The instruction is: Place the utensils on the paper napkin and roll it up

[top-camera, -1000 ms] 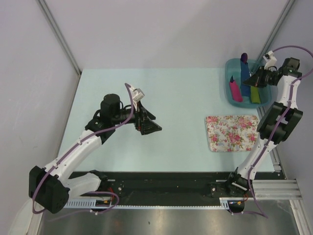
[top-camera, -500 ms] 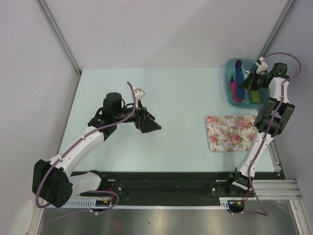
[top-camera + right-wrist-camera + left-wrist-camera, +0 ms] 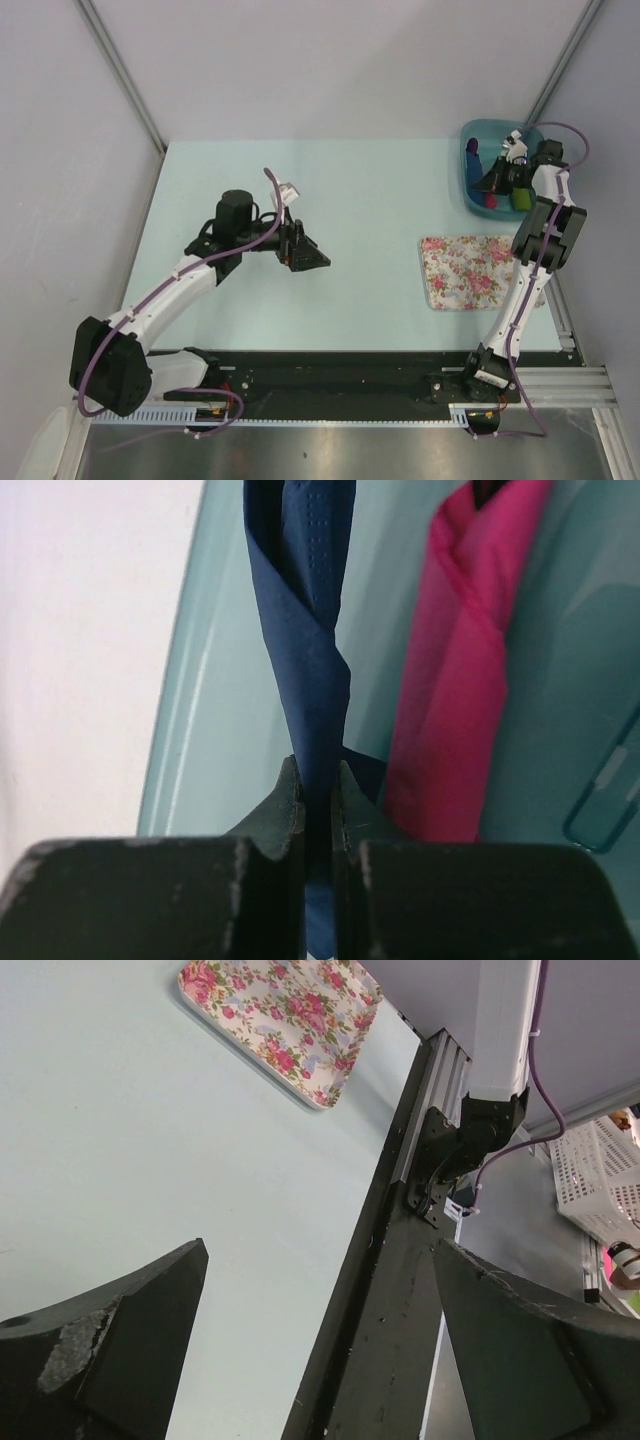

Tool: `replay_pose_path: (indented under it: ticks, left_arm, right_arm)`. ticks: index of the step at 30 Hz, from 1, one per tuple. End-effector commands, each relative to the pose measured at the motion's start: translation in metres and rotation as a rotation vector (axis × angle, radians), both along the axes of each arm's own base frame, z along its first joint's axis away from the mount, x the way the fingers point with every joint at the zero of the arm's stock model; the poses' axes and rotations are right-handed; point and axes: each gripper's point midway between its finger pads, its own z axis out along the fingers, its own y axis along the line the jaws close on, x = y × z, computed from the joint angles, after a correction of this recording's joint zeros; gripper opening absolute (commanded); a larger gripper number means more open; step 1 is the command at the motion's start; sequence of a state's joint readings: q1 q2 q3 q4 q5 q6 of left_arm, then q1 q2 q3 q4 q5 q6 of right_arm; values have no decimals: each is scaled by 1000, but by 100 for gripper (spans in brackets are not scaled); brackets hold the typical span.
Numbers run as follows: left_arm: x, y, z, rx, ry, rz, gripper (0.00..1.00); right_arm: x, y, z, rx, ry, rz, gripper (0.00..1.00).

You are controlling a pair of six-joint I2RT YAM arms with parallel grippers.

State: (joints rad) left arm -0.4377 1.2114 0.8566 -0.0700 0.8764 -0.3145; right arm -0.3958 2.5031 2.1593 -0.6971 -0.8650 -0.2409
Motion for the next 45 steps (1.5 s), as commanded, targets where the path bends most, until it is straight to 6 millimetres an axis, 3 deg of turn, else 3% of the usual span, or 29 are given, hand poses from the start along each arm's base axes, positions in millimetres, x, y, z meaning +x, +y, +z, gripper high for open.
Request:
replay_pose_path:
  ticks: [1,8,15,20,29,35,45]
  left_arm:
    - [0,-1,3,-22,3,-19,100]
    - [3,-2,1,-23,22,-12,100]
    - [5,-4,1,-27,41,-6,100]
    - [7,-5,3,-33,43,-4,100]
    - [9,-8,9,-59,46,-4,100]
    - [13,-7,11,-57,40,38,100]
    - [16,-4,15,-58,-2,70,100]
  right_arm:
    - [17,-9,11,-40,-69,-3,0]
    - [16,-15,-10,-60,-25,-23,1]
    - [20,-20,-17,-97,1,-57,28]
    - [20,-22,-19,-114,13,-70,33]
    - [19,-24,4,-115,-18,-77,38]
    - [23,-27,29,-121,-70,-89,50]
    - [25,-27,49,-127,-109,-90,57]
